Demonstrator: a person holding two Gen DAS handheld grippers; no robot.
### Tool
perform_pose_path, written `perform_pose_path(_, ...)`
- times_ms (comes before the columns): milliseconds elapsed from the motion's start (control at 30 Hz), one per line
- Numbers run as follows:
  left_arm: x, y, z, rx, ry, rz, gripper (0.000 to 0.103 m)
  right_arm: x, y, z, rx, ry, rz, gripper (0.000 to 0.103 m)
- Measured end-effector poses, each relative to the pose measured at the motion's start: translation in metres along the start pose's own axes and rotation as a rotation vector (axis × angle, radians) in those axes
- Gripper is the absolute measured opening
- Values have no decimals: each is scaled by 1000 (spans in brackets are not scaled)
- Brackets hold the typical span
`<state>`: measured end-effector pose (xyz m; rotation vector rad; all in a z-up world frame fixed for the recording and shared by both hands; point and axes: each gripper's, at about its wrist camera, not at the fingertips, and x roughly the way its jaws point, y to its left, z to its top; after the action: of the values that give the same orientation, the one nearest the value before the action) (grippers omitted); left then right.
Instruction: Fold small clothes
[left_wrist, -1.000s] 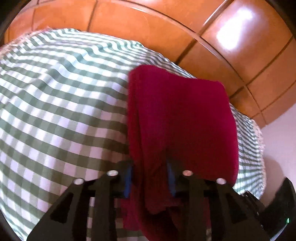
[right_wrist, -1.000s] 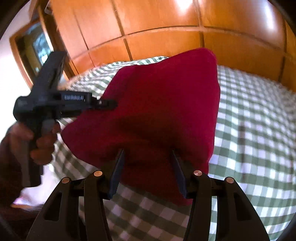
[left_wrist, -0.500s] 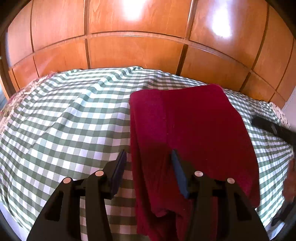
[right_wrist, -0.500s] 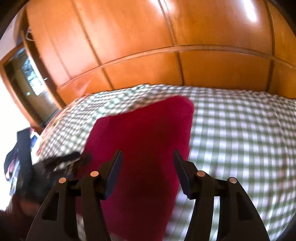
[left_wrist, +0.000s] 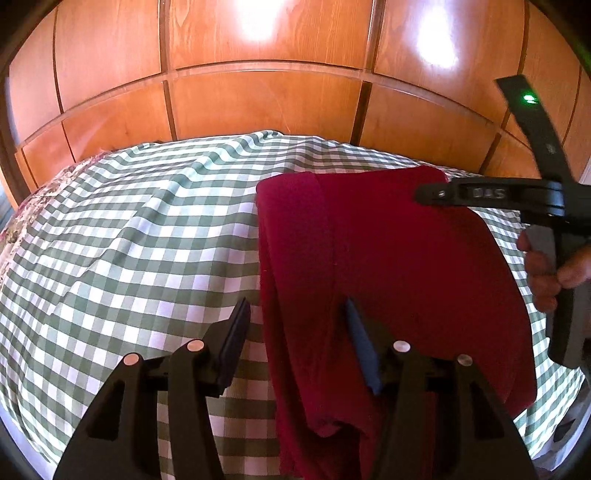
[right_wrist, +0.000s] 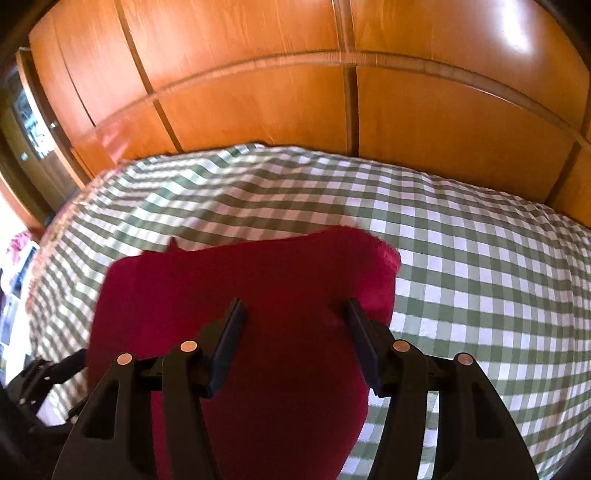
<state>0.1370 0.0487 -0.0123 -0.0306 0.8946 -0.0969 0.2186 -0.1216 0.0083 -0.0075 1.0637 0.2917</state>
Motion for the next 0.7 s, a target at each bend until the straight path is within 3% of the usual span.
perform_pose_path(333,9,3,-6,-18,8,-12,55,38,-1,3,-3,52,-25,60)
perform_pose_path(433,7,4,-8,-23,2,-17,55,25,-5,1,25,9,4,68)
perform_pose_path(533,4,5,-9,-25,0,-21,55,7,-17,-6,94,-32,57,69)
perform_pose_path(700,2,8,-12,-32,-7,-16,63,-16,-42,-35,233,-61,167,79)
